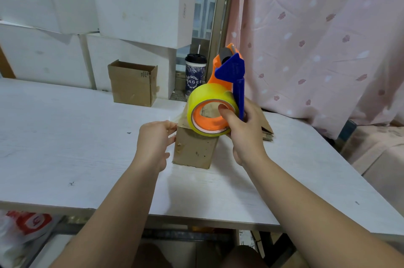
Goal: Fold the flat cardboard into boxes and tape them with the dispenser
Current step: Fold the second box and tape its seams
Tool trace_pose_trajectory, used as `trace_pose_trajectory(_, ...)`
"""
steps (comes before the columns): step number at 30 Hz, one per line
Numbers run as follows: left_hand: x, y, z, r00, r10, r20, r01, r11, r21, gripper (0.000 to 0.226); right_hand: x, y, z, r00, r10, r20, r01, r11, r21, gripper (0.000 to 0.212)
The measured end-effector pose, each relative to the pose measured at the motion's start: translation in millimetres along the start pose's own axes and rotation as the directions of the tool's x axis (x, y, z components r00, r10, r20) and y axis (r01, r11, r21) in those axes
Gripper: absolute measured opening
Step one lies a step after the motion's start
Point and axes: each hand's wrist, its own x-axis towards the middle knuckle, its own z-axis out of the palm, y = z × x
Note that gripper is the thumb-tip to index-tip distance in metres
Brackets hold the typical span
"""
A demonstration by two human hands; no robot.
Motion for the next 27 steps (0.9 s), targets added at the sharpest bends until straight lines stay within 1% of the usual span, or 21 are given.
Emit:
trace_pose_trajectory(2, 1, 0, 0, 1.000, 0.021, -0.012, -0.021, 1.000, 0.014, 0.026, -1, 1, 1, 1.000, -0.027, -0.003, 0.027, 1.000, 0.010, 0.054)
trace_pose_trajectory(6, 4, 1, 0, 0.996, 0.073, -0.052, -0.071, 0.997, 0.040, 0.024, 0, 4, 1, 0.996, -0.079, -0.032, 0.079, 0.997, -0.015, 0.048)
trace_pose_trajectory(9, 6, -1, -2, 0.995, 0.080, -0.057, -0.077, 0.995, 0.058, 0.023, -1, 9, 2, 0.996, -0.078, -0.039, 0.076, 0.996, -0.050, 0.040)
trace_pose_trajectory(13, 10, -3, -4, 0.997, 0.060, -0.043, -0.059, 0.998, 0.015, 0.022, -3, 13, 3, 0.995, -0.088, -0.042, 0.086, 0.995, -0.042, 0.030)
trace_pose_trajectory(17, 12, -2, -4, 0.998, 0.053, -0.032, -0.051, 0.998, 0.044, 0.025, -3, 12, 3, 0.997, -0.080, -0.023, 0.080, 0.997, -0.010, 0.041)
trace_pose_trajectory(22, 15, 1, -7, 1.000, 0.026, 0.018, -0.027, 0.996, 0.086, 0.020, -5, 13, 5, 0.993, -0.121, 0.000, 0.121, 0.992, -0.028, 0.050)
trace_pose_trajectory(27, 20, 1, -11, 0.999, -0.001, 0.042, -0.005, 0.991, 0.131, 0.016, -3, 13, 5, 0.988, -0.152, 0.026, 0.154, 0.985, -0.079, 0.040)
